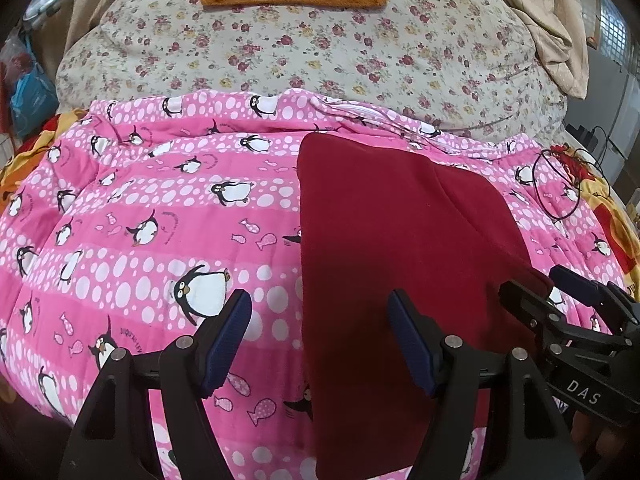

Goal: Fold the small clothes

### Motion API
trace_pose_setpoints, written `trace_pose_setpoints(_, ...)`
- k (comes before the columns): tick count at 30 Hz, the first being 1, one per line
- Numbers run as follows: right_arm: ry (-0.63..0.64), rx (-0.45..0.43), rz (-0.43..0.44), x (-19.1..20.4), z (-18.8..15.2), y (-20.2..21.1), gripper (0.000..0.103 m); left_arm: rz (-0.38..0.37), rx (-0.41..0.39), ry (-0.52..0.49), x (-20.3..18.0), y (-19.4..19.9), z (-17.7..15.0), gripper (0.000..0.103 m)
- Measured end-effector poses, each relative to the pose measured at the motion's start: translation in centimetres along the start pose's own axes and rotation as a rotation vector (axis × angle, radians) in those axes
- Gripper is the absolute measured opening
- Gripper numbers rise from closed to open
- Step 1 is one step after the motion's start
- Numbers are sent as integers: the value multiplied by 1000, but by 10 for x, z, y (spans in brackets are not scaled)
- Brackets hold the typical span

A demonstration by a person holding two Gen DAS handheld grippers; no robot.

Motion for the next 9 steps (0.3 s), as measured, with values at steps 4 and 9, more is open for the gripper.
trace_pose_setpoints(4, 2, 3, 1, 1, 0, -1, 81, 0, -18, 11, 5, 1, 1, 62)
trace_pose_setpoints(9, 3, 3, 6, 2, 1, -1, 81, 6, -70, 20, 14, 9, 8, 62)
Point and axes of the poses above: each gripper's, at about its wrist camera, not at the fingertips, and y roughly against the way its jaws point, x to its left, z to its top, the point moved 6 cm from there along -y, roughly the way its jaws point, and after that the axes turned 8 degrees about x, right-handed, at the moved point
